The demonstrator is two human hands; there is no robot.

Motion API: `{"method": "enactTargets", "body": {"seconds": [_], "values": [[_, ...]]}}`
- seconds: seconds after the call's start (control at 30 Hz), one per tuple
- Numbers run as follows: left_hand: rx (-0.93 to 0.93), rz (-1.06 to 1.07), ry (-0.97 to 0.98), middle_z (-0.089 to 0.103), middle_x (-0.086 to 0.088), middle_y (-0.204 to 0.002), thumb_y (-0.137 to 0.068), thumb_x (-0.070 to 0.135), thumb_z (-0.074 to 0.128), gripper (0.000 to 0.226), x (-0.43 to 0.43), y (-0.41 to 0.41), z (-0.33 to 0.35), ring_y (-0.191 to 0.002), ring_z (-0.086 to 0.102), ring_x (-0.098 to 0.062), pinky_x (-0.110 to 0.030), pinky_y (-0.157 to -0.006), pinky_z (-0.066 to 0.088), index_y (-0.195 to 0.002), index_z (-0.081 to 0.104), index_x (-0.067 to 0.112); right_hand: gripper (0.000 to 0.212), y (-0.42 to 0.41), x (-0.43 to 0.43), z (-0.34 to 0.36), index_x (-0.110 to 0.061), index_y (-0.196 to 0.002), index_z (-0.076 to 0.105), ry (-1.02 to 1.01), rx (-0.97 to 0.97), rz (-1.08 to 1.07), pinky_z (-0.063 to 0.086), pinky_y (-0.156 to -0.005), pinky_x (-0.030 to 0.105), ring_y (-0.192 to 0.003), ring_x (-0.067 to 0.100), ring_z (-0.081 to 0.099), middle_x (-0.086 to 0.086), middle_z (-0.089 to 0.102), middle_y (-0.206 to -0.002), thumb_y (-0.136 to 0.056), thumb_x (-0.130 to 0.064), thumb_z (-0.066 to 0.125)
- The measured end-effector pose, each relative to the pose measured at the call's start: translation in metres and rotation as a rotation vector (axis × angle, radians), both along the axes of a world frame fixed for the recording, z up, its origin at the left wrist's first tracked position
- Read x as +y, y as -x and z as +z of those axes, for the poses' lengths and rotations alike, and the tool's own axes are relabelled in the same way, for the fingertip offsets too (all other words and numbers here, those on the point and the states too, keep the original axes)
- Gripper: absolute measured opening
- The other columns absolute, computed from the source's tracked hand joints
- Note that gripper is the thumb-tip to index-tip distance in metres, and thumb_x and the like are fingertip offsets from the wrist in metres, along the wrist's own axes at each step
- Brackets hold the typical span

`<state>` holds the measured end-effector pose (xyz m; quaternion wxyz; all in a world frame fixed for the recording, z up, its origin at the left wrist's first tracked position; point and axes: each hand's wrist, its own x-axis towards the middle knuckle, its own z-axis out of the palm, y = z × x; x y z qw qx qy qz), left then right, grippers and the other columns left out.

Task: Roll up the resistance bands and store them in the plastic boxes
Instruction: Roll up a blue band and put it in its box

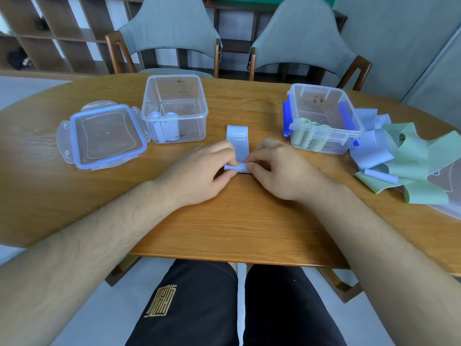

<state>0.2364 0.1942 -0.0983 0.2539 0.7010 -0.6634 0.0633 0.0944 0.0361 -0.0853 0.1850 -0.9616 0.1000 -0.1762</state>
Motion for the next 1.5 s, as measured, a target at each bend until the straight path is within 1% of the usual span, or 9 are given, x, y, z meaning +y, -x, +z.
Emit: {"method": "enactTargets", "body": {"seconds": [0.13,0.23,0.4,0.57,0.7,0.8,0.93,1.23,1.5], "values": [[-0.031,0.033,0.046,0.059,0.011,-0.099,-0.093,0.024,0.064,0.010,-0.001,-0.003,-0.002,-0.097,0.055,-0.013,-0.035,-0.089,0.045,-0.099,0.065,0.016,0.013,0.000,0.001,0.004,-0.020,-0.099,0.071,-0.065,-0.056,0.029,0.045,-0.078,0.019,-0.084,0.008,0.058,-0.008,0.059,-0.092,-0.089,-0.013,0.067],[-0.086,0.085,0.048,0.059,0.017,-0.094,-0.092,0.028,0.065,0.009,-0.002,-0.007,0.000,-0.110,0.047,-0.014,-0.034,-0.096,0.036,-0.097,0.066,0.022,0.013,-0.003,0.001,0.004,-0.022,-0.093,0.071,-0.050,-0.059,0.020,0.042,-0.076,0.019,-0.082,0.006,0.055,-0.014,0.057,-0.086,-0.089,-0.011,0.064],[-0.070,0.069,0.040,0.056,0.014,-0.095,-0.094,0.027,0.060,0.009,-0.011,-0.012,0.003,-0.103,0.046,-0.013,-0.033,-0.092,0.041,-0.092,0.067,0.021,0.010,-0.008,0.001,0.003,-0.014,-0.096,0.073,-0.003,-0.043,-0.009,0.038,-0.073,0.008,-0.079,0.007,0.052,-0.004,0.055,-0.092,-0.088,-0.014,0.068],[-0.110,0.137,0.024,0.050,0.003,-0.097,-0.100,0.030,0.048,0.025,-0.016,-0.012,-0.002,-0.097,0.045,-0.018,-0.035,-0.089,0.043,-0.107,0.067,0.015,0.009,-0.015,-0.004,0.009,-0.015,-0.095,0.071,-0.024,-0.023,-0.006,0.047,-0.077,0.022,-0.079,0.009,0.057,-0.004,0.063,-0.089,-0.087,-0.013,0.068],[-0.153,0.140,-0.012,0.053,0.010,-0.100,-0.096,0.038,0.055,0.019,-0.016,-0.013,0.000,-0.100,0.045,-0.014,-0.031,-0.091,0.041,-0.106,0.056,0.022,0.011,-0.020,-0.008,0.006,-0.014,-0.093,0.073,0.016,-0.034,-0.026,0.044,-0.078,0.025,-0.081,0.007,0.052,-0.007,0.058,-0.087,-0.091,-0.013,0.062],[-0.083,0.140,-0.004,0.051,0.009,-0.102,-0.093,0.041,0.061,0.023,-0.021,-0.020,-0.003,-0.100,0.044,-0.014,-0.029,-0.091,0.039,-0.104,0.060,0.021,0.014,-0.022,-0.011,0.002,-0.012,-0.100,0.073,0.009,-0.017,-0.030,0.046,-0.080,0.027,-0.084,0.010,0.053,0.000,0.058,-0.098,-0.091,-0.019,0.065],[0.091,0.148,-0.003,0.050,0.007,-0.102,-0.094,0.030,0.066,0.019,-0.026,-0.021,-0.003,-0.097,0.045,-0.010,-0.025,-0.090,0.038,-0.106,0.065,0.015,0.022,-0.024,-0.012,0.006,-0.020,-0.105,0.066,-0.075,0.030,-0.035,0.052,-0.079,0.030,-0.077,0.007,0.056,-0.004,0.059,-0.097,-0.085,-0.019,0.074],[0.106,0.070,-0.015,0.052,0.015,-0.097,-0.094,0.032,0.065,0.014,0.030,0.028,0.005,-0.095,0.047,-0.003,-0.014,-0.087,0.037,-0.104,0.060,0.024,0.017,0.033,0.028,0.009,-0.017,-0.097,0.069,-0.117,0.032,0.031,0.044,-0.070,0.013,-0.075,0.008,0.059,-0.004,0.060,-0.091,-0.083,-0.016,0.077],[0.089,0.128,0.048,0.047,0.006,-0.099,-0.095,0.032,0.062,0.015,0.034,0.039,0.000,-0.099,0.047,-0.012,-0.029,-0.091,0.043,-0.096,0.069,0.019,0.016,0.037,0.033,0.002,-0.020,-0.101,0.078,-0.046,0.023,0.006,0.031,-0.081,0.011,-0.094,0.012,0.051,0.003,0.058,-0.095,-0.092,-0.029,0.068]]}}
